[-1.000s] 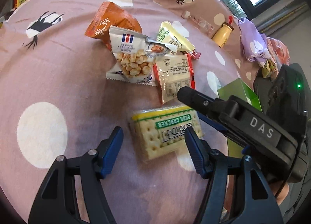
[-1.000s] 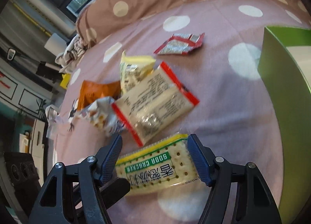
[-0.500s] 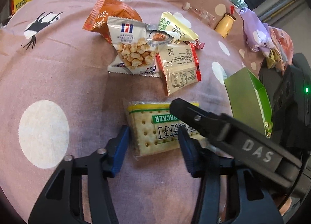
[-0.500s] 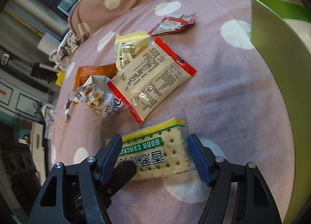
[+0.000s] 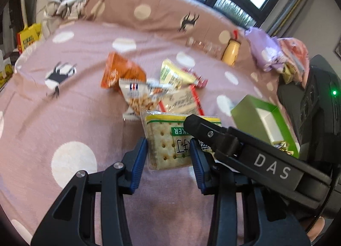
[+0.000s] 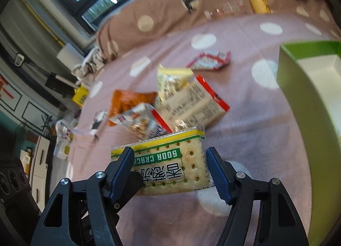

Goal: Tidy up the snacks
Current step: 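Carry the soda cracker pack into the green box and open the right tool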

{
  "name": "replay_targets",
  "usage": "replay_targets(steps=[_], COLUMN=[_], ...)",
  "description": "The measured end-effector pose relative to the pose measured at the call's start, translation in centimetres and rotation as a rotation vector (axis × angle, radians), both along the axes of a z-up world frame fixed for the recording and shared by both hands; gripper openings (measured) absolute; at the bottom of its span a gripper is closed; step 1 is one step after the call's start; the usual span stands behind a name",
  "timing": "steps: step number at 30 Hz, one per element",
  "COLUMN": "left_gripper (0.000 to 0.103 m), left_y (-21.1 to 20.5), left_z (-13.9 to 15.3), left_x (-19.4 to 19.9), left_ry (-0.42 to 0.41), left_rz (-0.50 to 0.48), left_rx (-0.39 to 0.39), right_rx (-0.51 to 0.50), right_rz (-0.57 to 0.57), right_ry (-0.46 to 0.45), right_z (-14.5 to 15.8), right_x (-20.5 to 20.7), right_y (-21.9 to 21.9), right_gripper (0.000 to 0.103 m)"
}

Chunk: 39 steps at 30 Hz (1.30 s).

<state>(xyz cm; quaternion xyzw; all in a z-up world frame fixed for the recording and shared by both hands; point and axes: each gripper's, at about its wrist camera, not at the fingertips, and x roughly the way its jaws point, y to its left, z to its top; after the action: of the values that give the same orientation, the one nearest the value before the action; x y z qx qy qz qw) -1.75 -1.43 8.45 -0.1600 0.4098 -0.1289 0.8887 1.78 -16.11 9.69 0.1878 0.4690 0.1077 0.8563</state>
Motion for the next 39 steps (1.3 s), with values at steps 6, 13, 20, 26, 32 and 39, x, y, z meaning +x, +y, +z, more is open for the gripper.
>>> replay_targets(steps=[6, 13, 20, 26, 32, 39], left_gripper=[0.039, 0.038, 0.038, 0.037, 0.037, 0.035], left_y=[-0.4, -1.9, -5.1, -9.8, -14.8, -19.4], left_z=[2.0, 4.5, 6.0, 6.8, 6.5, 5.1], left_x=[-1.3, -2.7, -2.5, -1.5, -0.4, 0.9], left_ry=[-0.101, -0.191, -0.243, -0.268, -0.260, -0.202], left_rz=[-0.020, -0.061, -0.126, -0.229, -0.352, -0.467], left_rx=[-0.006, -0.021, 0.006, 0.055, 0.092, 0.105], right_rx=[-0.011, -0.038, 0.005, 0.057, 0.105, 0.148], right_rz=[-0.022, -0.077, -0.168, -0.279, -0.417, -0.555], right_ry=[-0.098, -0.187, -0.236, -0.249, -0.230, -0.156], right_z=[2.7, 5.7, 6.8, 6.8, 5.8, 3.9], right_x=[-1.6, -3.7, -4.6, -5.3, -6.2, -7.2], right_y=[-0.4, -1.8, -5.6, -10.3, -15.3, -19.8], right_gripper=[0.072, 0.072, 0.072, 0.072, 0.072, 0.072])
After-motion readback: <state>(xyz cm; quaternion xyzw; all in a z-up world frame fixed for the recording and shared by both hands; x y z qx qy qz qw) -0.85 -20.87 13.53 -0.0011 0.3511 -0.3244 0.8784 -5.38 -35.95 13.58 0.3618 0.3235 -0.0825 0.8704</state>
